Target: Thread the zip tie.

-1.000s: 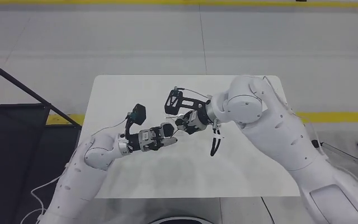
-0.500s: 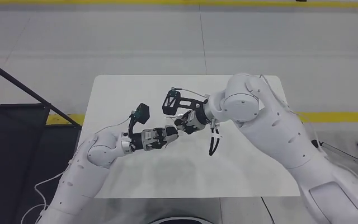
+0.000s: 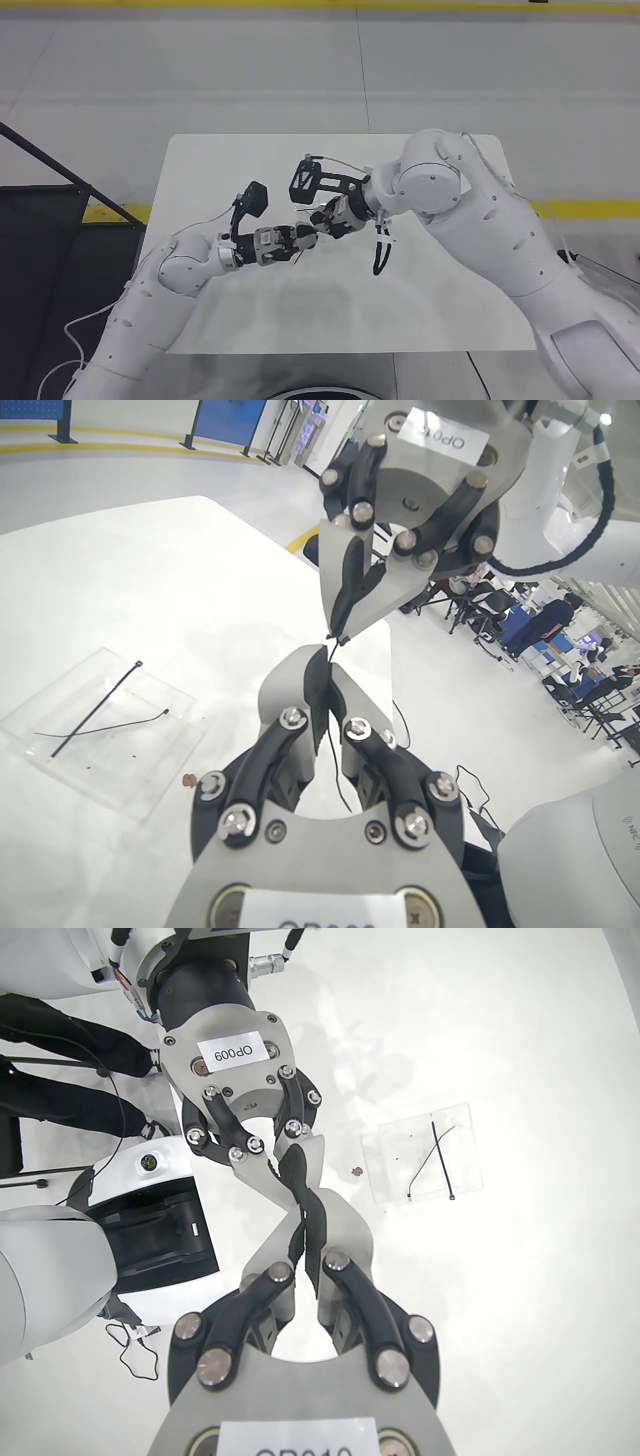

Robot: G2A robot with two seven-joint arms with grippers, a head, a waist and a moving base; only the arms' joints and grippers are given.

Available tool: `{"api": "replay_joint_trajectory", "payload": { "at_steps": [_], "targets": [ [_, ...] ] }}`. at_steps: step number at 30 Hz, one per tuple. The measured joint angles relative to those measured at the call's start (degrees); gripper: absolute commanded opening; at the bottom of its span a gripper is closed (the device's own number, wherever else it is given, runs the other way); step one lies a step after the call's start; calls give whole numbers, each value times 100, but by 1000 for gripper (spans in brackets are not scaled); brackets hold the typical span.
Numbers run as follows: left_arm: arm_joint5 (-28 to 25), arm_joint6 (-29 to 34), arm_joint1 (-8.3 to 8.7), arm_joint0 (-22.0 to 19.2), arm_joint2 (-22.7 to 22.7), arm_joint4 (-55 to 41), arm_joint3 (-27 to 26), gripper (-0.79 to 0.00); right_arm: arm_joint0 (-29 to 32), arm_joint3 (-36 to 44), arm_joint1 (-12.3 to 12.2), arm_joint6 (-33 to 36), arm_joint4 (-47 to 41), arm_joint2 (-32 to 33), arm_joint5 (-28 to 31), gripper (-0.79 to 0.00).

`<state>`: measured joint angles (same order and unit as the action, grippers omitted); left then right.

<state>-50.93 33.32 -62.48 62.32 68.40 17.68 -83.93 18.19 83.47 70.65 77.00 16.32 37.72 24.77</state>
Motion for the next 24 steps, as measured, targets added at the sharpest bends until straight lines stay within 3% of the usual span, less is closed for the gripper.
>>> {"api": "replay_joint_trajectory", "payload": {
  "at_steps": [3, 10, 16, 24],
  "targets": [
    [140, -179, 4, -2, 61, 38, 65, -785, 60, -8, -39, -111, 1, 129, -98, 0],
    [301, -1012, -30, 90, 188, 66, 239, -785, 525, 152, -210, -483, -10, 573, -289, 0],
    [469, -2153, -102, 172, 247, 71, 355, -785, 1137, 475, -350, -1066, 134, 962, -751, 0],
    [463, -2002, -100, 171, 245, 73, 352, -785, 1155, 508, -360, -1040, 175, 979, -777, 0]
  ]
}}
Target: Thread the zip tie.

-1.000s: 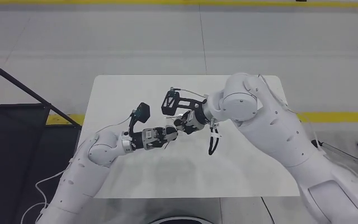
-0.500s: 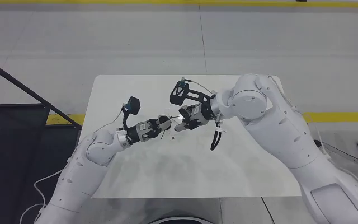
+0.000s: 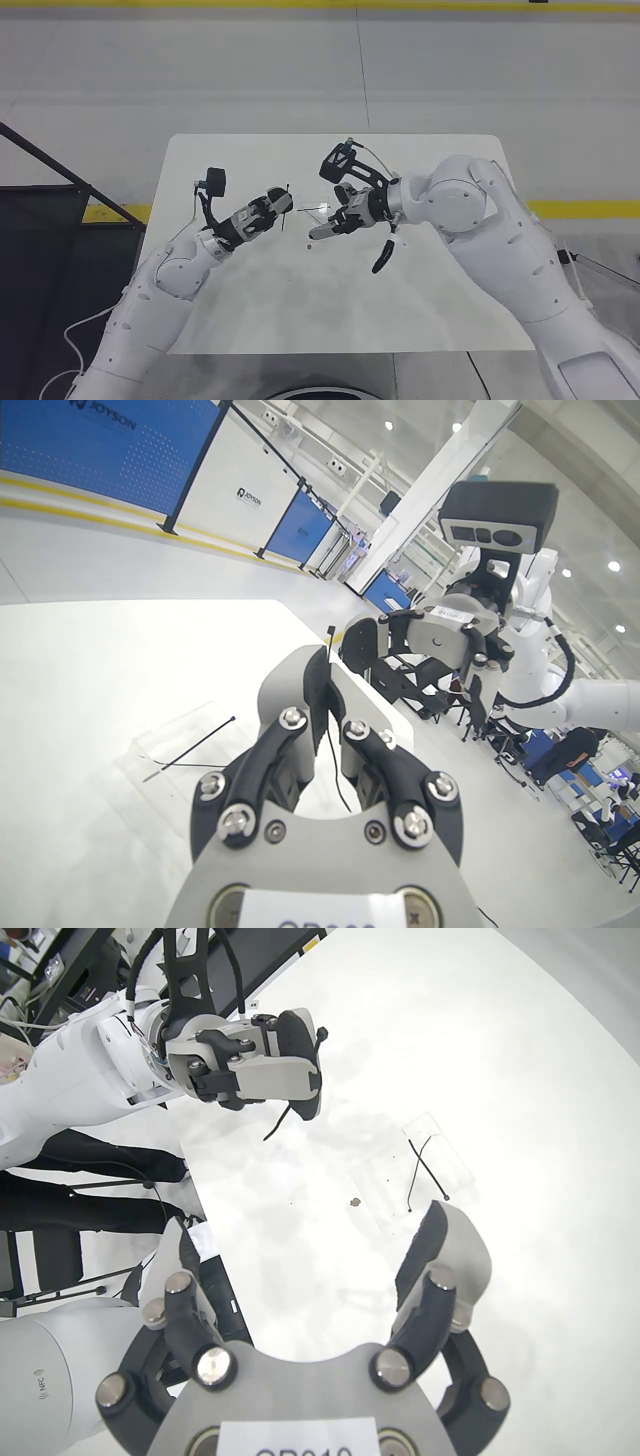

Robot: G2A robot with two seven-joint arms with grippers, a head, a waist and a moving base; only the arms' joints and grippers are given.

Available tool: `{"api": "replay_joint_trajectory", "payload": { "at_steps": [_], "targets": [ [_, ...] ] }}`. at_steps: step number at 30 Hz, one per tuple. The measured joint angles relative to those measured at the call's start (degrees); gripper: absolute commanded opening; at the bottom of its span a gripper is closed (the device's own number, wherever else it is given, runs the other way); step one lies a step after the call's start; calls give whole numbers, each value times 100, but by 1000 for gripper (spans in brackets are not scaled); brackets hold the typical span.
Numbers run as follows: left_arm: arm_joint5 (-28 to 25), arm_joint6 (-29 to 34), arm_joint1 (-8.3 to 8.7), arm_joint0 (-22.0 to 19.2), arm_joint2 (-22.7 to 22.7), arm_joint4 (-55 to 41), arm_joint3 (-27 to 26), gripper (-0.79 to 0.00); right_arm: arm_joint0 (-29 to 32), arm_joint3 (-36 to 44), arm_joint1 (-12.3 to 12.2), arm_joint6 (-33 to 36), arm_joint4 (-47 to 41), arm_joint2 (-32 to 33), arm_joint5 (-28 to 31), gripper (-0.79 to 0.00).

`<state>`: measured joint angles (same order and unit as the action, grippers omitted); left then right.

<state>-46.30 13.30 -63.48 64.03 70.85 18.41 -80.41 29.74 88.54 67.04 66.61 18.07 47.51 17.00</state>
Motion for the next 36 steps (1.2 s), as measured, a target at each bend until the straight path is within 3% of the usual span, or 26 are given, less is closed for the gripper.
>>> {"api": "replay_joint_trajectory", "payload": {
  "at_steps": [5, 9, 15, 20, 24, 26, 34, 36],
  "targets": [
    [176, -92, -16, 60, -20, 2, -68, -785, 240, -75, 10, -350, -135, -8, -122, 0],
    [367, -582, -79, 160, -80, -61, -92, -785, 445, -320, 16, -717, -506, 108, -212, 0],
    [5, -1234, -211, 186, -346, -453, 22, -785, 714, -650, 50, -1148, -1098, 184, -125, 0],
    [-98, -1454, -319, 72, -595, -438, 129, -785, 793, -739, 102, -1334, -1325, 109, -4, -52],
    [-48, -1628, -398, -5, -754, -304, 181, -785, 808, -786, 136, -1416, -1428, 72, 95, -175],
    [-18, -1708, -436, -38, -818, -230, 217, -785, 814, -806, 149, -1437, -1465, 61, 142, -172],
    [-22, -1896, -529, -95, -902, -61, 344, -785, 812, -973, 189, -1468, -1541, 45, 208, -314],
    [-34, -1920, -547, -97, -898, -60, 361, -785, 811, -1030, 200, -1491, -1577, 48, 197, -400]
  ]
}}
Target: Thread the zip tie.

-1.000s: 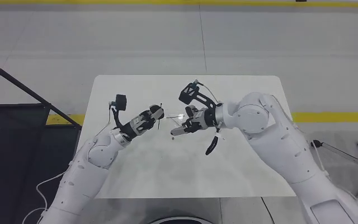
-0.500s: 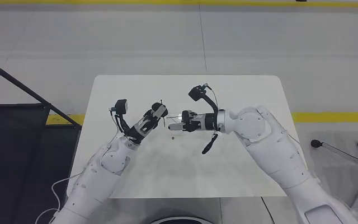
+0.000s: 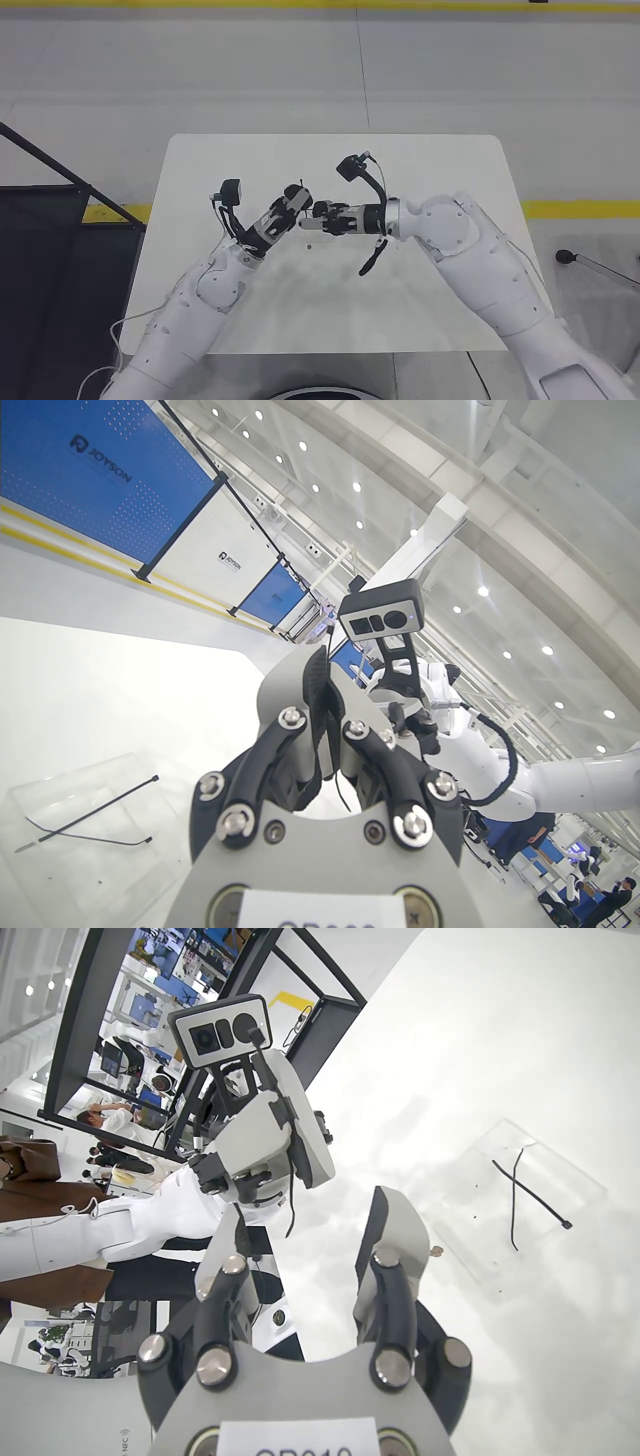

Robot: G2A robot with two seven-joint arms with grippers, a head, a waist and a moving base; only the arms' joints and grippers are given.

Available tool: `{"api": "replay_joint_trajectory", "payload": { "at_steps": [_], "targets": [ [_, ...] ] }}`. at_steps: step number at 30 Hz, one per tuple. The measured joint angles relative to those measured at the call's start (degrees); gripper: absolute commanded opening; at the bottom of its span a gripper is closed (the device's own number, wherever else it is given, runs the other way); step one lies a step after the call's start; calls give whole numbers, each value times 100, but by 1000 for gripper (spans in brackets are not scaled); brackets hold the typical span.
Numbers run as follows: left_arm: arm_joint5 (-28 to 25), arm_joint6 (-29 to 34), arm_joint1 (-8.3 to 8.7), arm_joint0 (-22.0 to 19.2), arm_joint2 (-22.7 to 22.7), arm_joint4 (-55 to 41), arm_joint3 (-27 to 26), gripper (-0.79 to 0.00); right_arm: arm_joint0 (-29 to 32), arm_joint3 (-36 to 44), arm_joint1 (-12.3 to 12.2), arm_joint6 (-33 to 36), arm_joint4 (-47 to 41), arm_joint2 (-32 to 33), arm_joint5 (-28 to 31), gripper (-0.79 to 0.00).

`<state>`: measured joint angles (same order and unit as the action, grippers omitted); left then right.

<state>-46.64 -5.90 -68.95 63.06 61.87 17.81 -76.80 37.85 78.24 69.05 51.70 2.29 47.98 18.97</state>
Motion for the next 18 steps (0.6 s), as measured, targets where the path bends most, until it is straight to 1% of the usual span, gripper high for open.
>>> {"api": "replay_joint_trajectory", "payload": {
  "at_steps": [5, 7, 8, 9, 11, 13, 14, 15, 18],
  "targets": [
    [-31, 2, -32, 0, 31, 3, 23, -785, -21, -80, 29, -13, -59, -6, 16, -493],
    [-41, 5, -41, 2, 43, 6, 28, -785, -29, -94, 39, -15, -67, -11, 21, -514],
    [-50, 5, -49, 6, 49, -3, 32, -785, -34, -103, 46, -7, -81, -17, 24, -545],
    [-61, 6, -55, 10, 51, -29, 35, -785, -37, -112, 52, 1, -105, -20, 31, -603],
    [-84, 35, -67, 7, 61, -89, 49, -785, -46, -144, 65, 25, -160, -24, 56, -668],
    [-92, 57, -75, 1, 77, -99, 60, -785, -56, -171, 74, 43, -191, -25, 77, -708],
    [-92, 65, -81, 1, 87, -100, 64, -785, -62, -187, 80, 49, -200, -26, 88, -751],
    [-93, 70, -85, 2, 94, -100, 67, -785, -66, -197, 84, 56, -206, -26, 92, -776],
    [-95, 79, -101, 2, 116, -103, 82, -785, -73, -220, 95, 68, -221, -24, 111, -785]
  ]
}}
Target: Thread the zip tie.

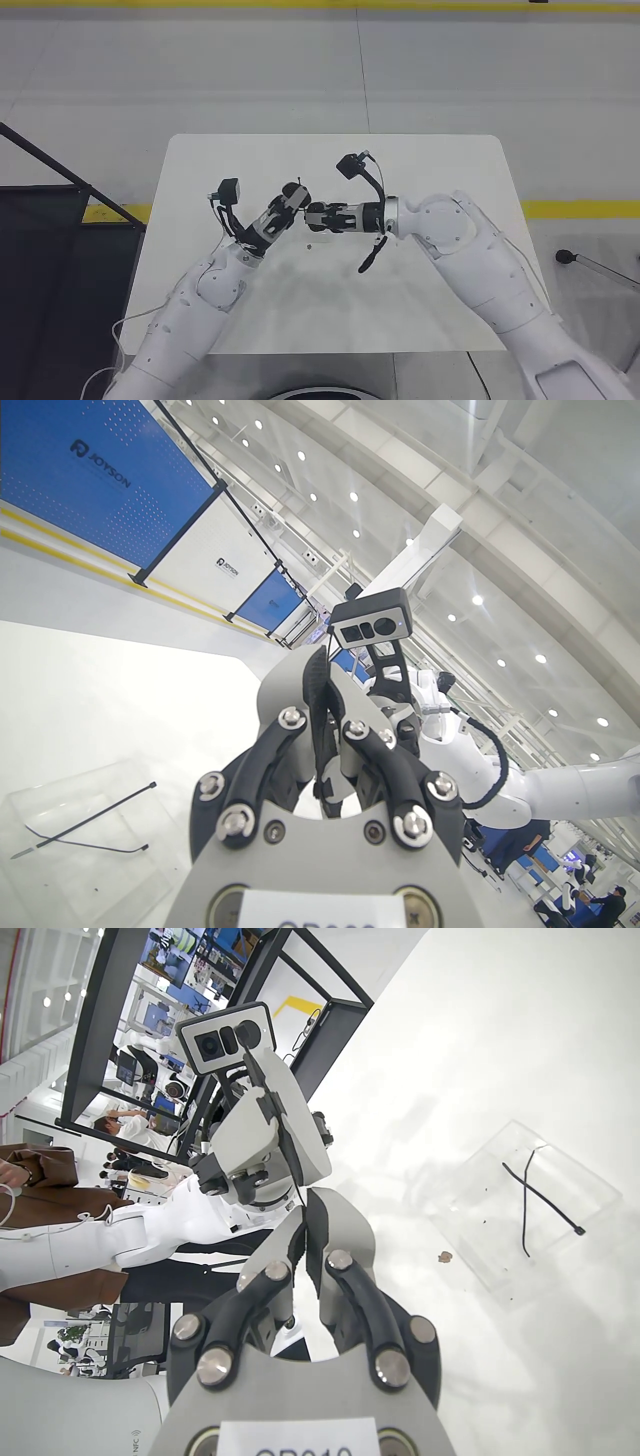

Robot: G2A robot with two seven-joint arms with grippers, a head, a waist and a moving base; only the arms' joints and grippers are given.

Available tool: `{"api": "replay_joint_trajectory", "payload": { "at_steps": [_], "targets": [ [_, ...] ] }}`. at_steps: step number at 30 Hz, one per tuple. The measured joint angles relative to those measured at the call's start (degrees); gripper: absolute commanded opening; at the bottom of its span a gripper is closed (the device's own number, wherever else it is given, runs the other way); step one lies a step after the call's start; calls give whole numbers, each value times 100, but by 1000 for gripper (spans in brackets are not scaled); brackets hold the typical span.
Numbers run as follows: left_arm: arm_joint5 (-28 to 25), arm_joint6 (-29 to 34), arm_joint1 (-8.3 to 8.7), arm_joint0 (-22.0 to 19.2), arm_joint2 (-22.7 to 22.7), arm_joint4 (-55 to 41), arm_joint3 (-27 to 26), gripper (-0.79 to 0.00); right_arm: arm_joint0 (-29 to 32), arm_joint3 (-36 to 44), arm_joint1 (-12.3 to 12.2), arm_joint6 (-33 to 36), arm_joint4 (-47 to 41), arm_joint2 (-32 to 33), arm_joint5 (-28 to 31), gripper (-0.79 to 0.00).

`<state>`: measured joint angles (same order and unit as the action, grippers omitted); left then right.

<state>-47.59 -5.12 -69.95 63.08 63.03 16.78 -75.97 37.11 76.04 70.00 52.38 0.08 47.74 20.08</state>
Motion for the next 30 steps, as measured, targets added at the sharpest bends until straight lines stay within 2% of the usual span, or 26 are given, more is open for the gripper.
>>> {"api": "replay_joint_trajectory", "payload": {
  "at_steps": [13, 20, 25, 27, 29, 30],
  "targets": [
    [-40, -3, -67, 26, 74, 51, 13, -785, 10, -38, 31, 65, -45, 40, 42, -785],
    [-48, 1, -105, 45, 99, 86, 16, -785, 22, -45, 44, 128, -83, 58, 76, -640],
    [-64, 39, -128, 61, 107, 83, 12, -785, 31, -50, 54, 148, -96, 69, 83, -585],
    [-72, 54, -136, 68, 117, 87, 8, -785, 38, -54, 58, 155, -98, 71, 84, -588],
    [-78, 68, -143, 77, 130, 93, 3, -785, 44, -57, 61, 159, -98, 75, 90, -745],
    [-78, 73, -146, 81, 136, 95, 1, -785, 47, -58, 63, 159, -95, 76, 92, -785]
  ]
}}
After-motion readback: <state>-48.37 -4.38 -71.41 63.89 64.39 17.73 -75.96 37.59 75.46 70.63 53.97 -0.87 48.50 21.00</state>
